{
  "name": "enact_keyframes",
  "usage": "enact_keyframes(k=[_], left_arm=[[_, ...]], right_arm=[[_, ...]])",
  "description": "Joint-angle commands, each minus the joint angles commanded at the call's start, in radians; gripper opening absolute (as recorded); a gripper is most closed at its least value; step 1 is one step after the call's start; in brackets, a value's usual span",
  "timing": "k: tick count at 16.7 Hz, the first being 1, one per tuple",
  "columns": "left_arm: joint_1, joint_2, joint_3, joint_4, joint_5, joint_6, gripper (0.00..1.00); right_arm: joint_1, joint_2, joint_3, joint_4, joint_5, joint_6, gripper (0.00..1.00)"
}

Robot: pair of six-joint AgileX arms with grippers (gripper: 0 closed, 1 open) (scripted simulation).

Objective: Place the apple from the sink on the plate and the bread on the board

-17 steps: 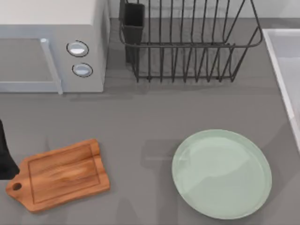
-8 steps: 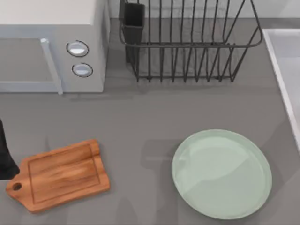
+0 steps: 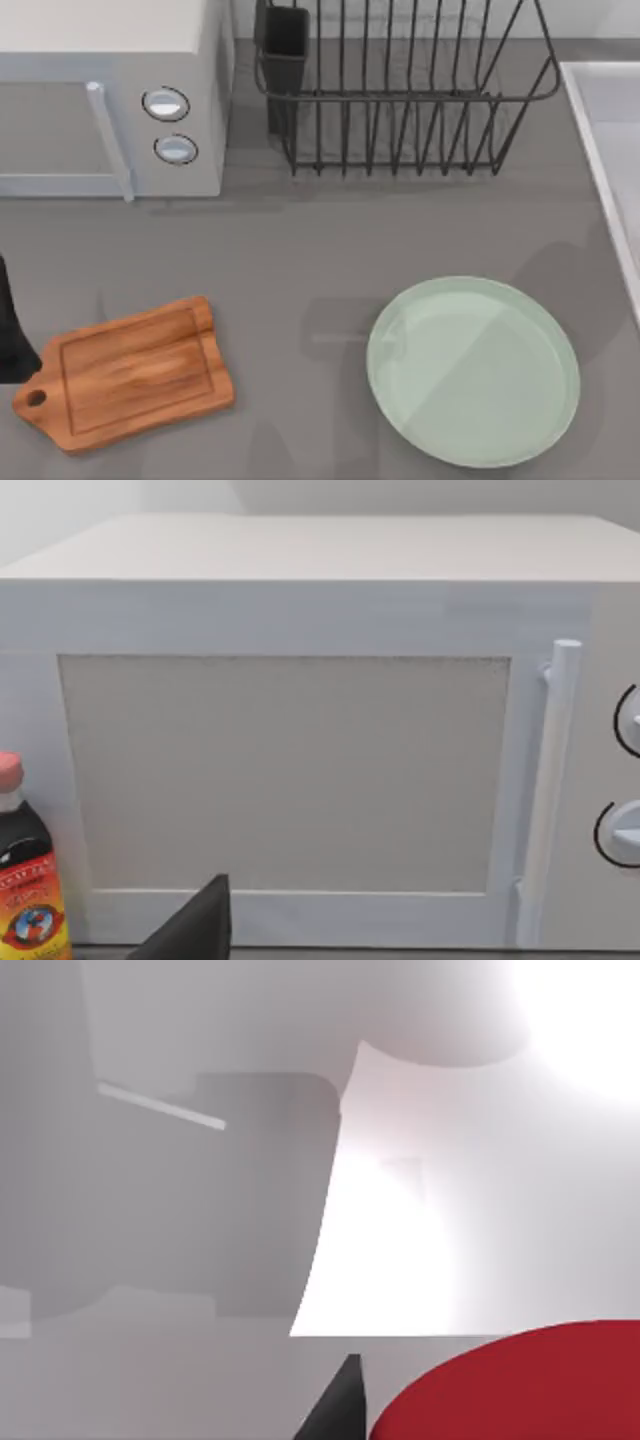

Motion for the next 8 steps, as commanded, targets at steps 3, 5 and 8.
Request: enact_keyframes(k=[3,5,8], left_arm=[[0.0,0.0,0.0,0.0,0.0,0.0,1.0],[0.0,0.0,0.0,0.0,0.0,0.0,1.0],[0.0,0.0,0.0,0.0,0.0,0.0,1.0]], right_arm=[[0.001,0.003,-0.002,0.002,0.0,0.002,0.0],[0.011,-0.008,0.007,0.0,0.0,0.014,0.0],[0.089,-0.054,0.02,-0.018,0.002,0.098,0.0]])
